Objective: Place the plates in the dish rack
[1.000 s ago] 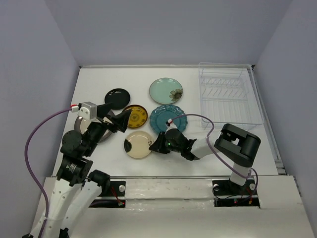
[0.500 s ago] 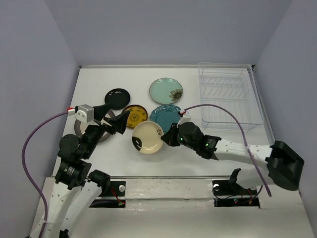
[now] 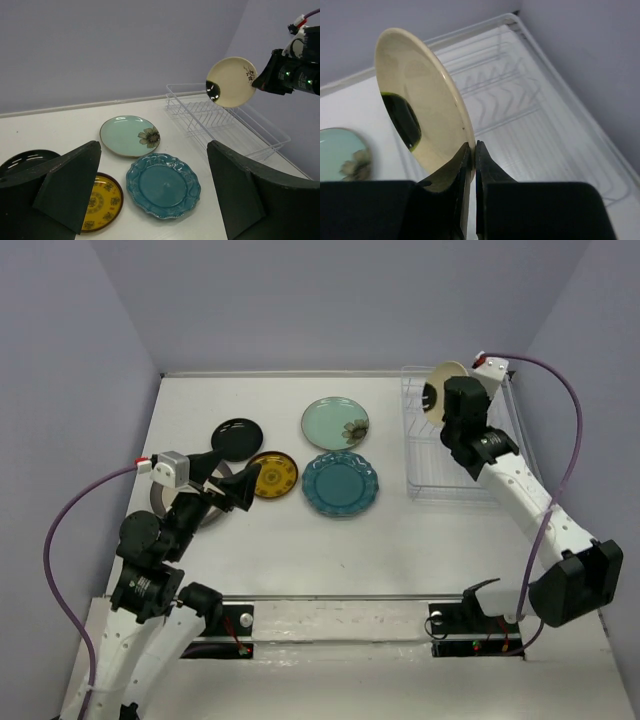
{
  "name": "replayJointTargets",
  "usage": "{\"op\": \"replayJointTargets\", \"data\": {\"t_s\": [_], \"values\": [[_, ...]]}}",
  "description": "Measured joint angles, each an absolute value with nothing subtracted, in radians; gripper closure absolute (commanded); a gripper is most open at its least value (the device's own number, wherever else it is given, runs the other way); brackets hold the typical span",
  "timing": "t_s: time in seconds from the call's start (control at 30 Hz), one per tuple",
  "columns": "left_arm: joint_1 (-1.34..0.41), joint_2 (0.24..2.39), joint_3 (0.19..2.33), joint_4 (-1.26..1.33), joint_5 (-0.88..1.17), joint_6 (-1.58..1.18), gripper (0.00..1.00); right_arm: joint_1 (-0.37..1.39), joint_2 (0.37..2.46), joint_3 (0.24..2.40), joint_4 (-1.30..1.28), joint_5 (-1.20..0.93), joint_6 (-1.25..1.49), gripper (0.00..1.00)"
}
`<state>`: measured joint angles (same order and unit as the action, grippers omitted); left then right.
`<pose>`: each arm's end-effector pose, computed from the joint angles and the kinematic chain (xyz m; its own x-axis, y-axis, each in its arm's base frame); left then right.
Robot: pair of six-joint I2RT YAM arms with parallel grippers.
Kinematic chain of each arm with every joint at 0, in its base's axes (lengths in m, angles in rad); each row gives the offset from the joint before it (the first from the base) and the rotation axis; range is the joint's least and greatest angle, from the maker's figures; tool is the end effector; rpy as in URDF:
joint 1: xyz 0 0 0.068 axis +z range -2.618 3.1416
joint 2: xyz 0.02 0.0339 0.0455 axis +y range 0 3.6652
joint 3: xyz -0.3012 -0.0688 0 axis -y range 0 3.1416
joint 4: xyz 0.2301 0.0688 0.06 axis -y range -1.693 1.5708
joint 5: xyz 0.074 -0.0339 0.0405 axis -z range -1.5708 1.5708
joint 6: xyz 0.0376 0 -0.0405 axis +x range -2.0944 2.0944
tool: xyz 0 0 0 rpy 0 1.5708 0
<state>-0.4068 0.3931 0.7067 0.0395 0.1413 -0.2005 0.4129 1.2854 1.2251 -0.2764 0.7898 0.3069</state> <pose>0.0406 -0.0233 0.3954 0.2090 -0.3048 -0.9292 0.5661 0.8125 -0.1391 0.2519 0.0812 0.4153 -0.1883 0.1497 -0.9706 0.4074 0.9112 0.0615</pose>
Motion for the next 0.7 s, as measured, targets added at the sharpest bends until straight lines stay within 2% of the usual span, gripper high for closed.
{"op": "replayJointTargets", "data": {"t_s": [0.2, 0.4, 0.7], "values": [[-0.411, 0.393, 0.707, 0.039, 0.142, -0.201, 0.01, 0.255, 1.434, 1.345, -0.385, 0.837, 0.199, 0.93], [-0.411, 0.395, 0.707, 0.039, 0.141, -0.201, 0.01, 0.250, 1.603, 1.492, -0.426, 0.846, 0.126, 0.93], [-0.411, 0.395, 0.707, 0.039, 0.141, -0.202, 0.01, 0.250, 1.729, 1.657, -0.476, 0.817, 0.102, 0.93]]}}
